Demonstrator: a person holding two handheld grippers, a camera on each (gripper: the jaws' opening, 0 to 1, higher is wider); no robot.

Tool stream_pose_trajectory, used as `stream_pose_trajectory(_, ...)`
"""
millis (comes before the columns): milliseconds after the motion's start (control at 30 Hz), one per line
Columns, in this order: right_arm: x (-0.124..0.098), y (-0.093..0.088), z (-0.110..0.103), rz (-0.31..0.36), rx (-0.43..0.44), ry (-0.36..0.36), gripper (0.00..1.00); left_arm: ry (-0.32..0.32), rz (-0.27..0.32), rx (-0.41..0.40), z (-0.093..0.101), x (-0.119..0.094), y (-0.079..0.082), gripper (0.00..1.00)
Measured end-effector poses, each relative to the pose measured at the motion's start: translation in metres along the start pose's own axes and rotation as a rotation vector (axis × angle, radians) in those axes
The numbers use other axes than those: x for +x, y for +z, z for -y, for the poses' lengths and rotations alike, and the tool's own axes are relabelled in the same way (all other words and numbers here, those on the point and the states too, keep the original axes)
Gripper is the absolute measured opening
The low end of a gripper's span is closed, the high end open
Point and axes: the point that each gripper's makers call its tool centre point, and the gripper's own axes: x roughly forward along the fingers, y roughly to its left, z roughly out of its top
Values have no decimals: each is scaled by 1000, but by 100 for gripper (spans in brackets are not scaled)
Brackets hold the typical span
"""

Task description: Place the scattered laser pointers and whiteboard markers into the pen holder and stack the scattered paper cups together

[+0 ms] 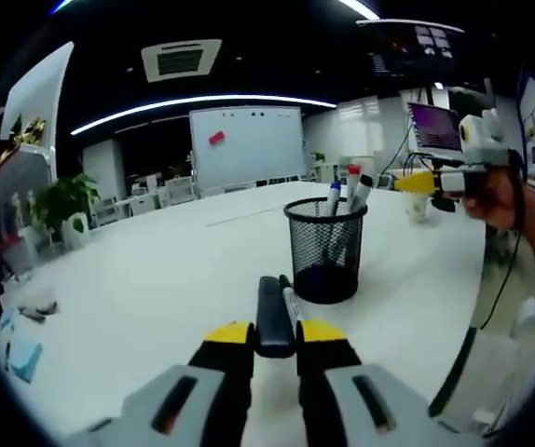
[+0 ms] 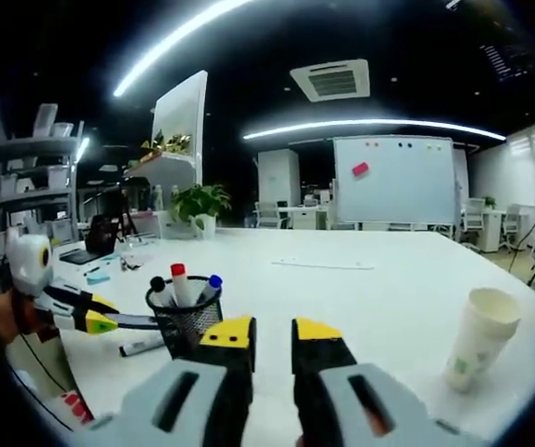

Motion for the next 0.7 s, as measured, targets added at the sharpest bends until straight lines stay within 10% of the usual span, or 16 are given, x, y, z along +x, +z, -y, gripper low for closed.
stream_pose_trajectory(700, -2, -4, 2, -16, -2, -2, 16, -1, 72, 28, -1, -2, 33, 18)
